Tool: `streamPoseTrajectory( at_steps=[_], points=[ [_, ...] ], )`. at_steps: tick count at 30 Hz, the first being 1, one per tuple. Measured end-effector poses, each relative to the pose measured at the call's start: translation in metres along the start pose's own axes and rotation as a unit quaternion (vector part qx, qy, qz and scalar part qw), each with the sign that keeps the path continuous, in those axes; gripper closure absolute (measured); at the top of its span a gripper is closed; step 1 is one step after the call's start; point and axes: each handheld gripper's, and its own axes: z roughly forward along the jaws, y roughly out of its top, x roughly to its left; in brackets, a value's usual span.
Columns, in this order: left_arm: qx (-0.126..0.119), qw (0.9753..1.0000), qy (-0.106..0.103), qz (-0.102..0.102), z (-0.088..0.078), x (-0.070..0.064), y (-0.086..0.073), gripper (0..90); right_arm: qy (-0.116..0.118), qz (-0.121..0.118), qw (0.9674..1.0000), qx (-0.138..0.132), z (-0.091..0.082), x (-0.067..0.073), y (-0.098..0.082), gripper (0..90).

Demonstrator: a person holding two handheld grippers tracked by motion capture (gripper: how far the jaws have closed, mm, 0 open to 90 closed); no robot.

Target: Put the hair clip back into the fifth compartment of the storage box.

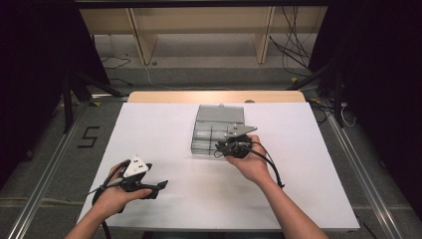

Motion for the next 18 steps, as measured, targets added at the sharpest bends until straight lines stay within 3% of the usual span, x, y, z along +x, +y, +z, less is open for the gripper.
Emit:
streamPoseTrajectory(
  at_steps=[18],
  points=[
    [0.0,1.0,0.0,0.0,0.0001,0.0002,-0.0001,18.1,-0.007,0.005,0.9999,0.007,0.0057,-0.0052,0.0045,80.6]
  ],
)
